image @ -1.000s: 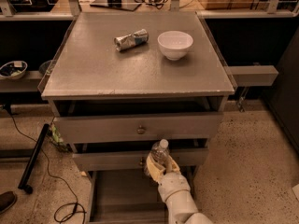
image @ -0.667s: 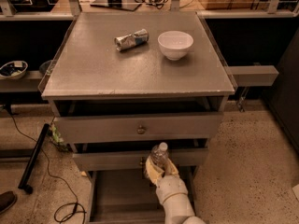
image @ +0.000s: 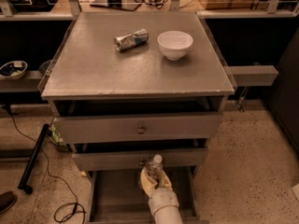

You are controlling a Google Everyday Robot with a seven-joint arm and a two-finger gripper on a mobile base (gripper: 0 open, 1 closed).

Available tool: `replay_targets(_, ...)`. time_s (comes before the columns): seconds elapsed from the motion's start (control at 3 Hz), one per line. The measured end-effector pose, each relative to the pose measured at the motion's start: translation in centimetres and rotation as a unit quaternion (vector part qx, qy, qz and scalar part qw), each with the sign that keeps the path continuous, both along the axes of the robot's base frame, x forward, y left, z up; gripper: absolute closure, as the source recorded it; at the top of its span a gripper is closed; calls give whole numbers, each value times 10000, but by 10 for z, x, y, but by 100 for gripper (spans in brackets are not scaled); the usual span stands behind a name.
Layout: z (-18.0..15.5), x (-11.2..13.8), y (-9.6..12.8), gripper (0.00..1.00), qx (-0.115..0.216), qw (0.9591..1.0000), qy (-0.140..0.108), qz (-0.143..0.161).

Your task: Place water bottle into bottom drawer

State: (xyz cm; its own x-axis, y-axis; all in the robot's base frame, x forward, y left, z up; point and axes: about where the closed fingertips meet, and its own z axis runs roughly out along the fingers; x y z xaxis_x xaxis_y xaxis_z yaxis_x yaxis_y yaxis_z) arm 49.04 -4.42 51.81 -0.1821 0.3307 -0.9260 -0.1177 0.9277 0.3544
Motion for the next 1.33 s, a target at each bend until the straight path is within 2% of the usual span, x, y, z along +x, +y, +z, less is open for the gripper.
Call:
replay_targets(0.33, -33, -19, 1, 100, -68, 9997, 204, -148)
replay_targets(0.67, -35, -19, 3, 100, -62, 9996, 212, -161)
replay_targets(1.0, -51, -20, 14, 100, -26, 9994, 264, -242)
replay_targets(1.33, -79, 0, 20, 100, 204, 9962, 266, -804)
